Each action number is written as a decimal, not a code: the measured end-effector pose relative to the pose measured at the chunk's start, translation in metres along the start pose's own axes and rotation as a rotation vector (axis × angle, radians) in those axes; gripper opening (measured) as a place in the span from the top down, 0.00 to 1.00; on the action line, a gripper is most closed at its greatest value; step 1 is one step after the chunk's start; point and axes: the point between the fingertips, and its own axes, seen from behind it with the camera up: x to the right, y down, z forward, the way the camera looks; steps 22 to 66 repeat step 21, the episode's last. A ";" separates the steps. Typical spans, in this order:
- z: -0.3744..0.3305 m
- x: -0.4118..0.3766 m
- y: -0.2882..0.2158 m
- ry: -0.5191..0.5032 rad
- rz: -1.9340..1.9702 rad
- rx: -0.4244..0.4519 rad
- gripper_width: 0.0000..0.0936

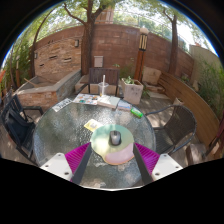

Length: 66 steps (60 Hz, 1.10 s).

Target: Arrange mouse

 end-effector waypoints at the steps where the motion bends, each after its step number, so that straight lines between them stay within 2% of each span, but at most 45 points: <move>1: -0.013 -0.010 0.007 0.004 -0.003 0.000 0.09; 21: -0.165 -0.122 0.100 0.050 0.012 0.009 0.06; 66: -0.165 -0.122 0.100 0.050 0.012 0.009 0.06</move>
